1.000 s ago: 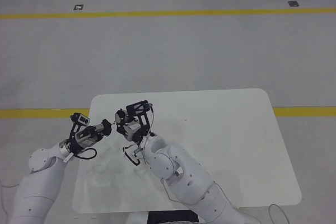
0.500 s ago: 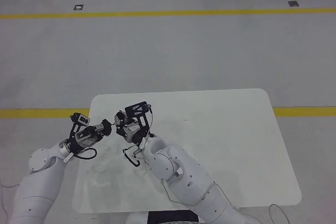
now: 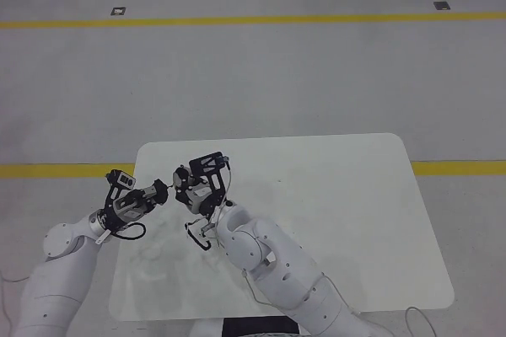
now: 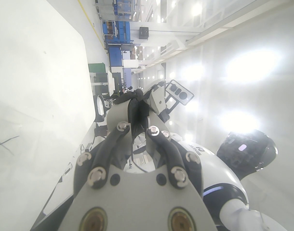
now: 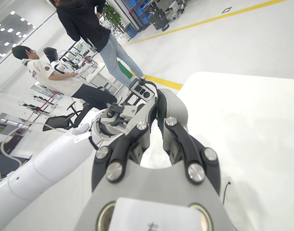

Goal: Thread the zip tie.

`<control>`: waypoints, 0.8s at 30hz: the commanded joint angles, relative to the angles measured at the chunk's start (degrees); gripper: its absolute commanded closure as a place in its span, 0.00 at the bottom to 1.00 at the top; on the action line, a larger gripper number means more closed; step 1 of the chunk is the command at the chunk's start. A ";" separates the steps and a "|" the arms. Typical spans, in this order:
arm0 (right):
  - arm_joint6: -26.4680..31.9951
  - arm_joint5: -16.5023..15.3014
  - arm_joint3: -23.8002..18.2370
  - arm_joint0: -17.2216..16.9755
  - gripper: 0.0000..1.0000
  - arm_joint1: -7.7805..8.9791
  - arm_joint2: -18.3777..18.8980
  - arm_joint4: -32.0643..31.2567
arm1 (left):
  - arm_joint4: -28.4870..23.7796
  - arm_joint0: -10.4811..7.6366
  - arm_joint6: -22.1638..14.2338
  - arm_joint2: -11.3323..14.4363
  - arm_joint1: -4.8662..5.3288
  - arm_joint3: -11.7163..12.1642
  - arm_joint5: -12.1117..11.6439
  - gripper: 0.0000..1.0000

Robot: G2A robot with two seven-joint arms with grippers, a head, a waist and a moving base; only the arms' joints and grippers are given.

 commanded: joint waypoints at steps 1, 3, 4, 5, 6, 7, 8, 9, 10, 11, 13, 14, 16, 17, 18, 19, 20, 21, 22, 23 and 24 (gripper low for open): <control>0.05 0.02 -0.33 -0.15 1.00 0.08 0.06 -0.17 | 0.00 0.00 0.00 0.00 0.00 0.00 0.00 1.00; 0.07 -0.03 -0.60 -0.31 1.00 0.15 0.11 -0.21 | 0.00 0.00 0.00 0.00 0.00 0.00 0.00 1.00; 0.06 -0.05 -0.66 -0.35 1.00 0.18 0.12 -0.21 | 0.00 0.00 0.00 0.00 0.00 0.00 0.00 1.00; 0.05 -0.08 -0.71 -0.40 1.00 0.21 0.13 -0.18 | 0.00 0.00 0.00 0.00 0.00 0.00 0.00 1.00; 0.06 -0.10 -0.71 -0.42 1.00 0.22 0.13 -0.14 | 0.00 0.00 0.00 0.00 0.00 0.00 0.00 1.00; 0.07 -0.11 -0.67 -0.42 1.00 0.23 0.12 -0.10 | 0.00 0.00 0.00 0.00 0.00 0.00 0.00 1.00; 0.06 -0.10 -0.56 -0.38 1.00 0.24 0.11 -0.02 | 0.00 0.00 0.00 0.00 0.00 0.00 0.00 1.00; 0.03 -0.10 -0.42 -0.32 1.00 0.24 0.12 0.06 | 0.00 0.00 0.00 0.00 0.00 0.00 0.00 1.00; -0.02 -0.10 -0.26 -0.24 1.00 0.23 0.12 0.16 | 0.00 0.00 0.00 0.00 0.00 0.00 0.00 1.00; -0.07 -0.10 -0.12 -0.17 1.00 0.22 0.10 0.27 | 0.00 0.00 0.00 0.00 0.00 0.00 0.00 1.00; -0.25 -0.13 0.24 0.02 1.00 0.19 0.05 0.55 | 0.00 0.00 0.00 0.00 0.00 0.00 0.00 1.00; -0.32 -0.13 0.40 0.11 1.00 0.17 0.01 0.66 | 0.00 0.00 0.00 0.00 0.00 0.00 0.00 1.00; -0.48 -0.13 0.67 0.28 1.00 0.13 -0.06 0.88 | 0.00 0.00 0.00 0.00 0.00 0.00 0.00 1.00; -0.61 -0.12 0.82 0.39 1.00 0.11 -0.11 0.97 | 0.00 0.00 0.00 0.00 0.00 0.00 0.00 1.00; -0.74 -0.11 0.92 0.45 1.00 0.09 -0.16 1.07 | 0.00 0.00 0.00 0.00 0.00 0.00 0.00 1.00; -0.84 -0.11 0.99 0.50 1.00 0.08 -0.19 1.10 | 0.00 0.00 0.00 0.00 0.00 0.00 0.00 1.00; -0.92 -0.11 1.06 0.55 1.00 0.07 -0.22 1.12 | 0.00 0.00 0.00 0.00 0.00 0.00 0.00 1.00; -0.95 -0.10 1.11 0.59 1.00 0.07 -0.26 1.13 | 0.00 0.00 0.00 0.00 0.00 0.00 0.00 1.00; -0.88 -0.06 1.17 0.68 1.00 0.06 -0.31 1.10 | 0.00 0.00 0.00 0.00 0.00 0.00 0.00 1.00; -0.81 -0.03 1.22 0.74 1.00 0.06 -0.37 1.11 | 0.00 0.00 0.00 0.00 0.00 0.00 0.00 1.00; -0.68 0.03 1.30 0.79 1.00 0.05 -0.43 1.12 | 0.00 0.00 0.00 0.00 0.00 0.00 0.00 1.00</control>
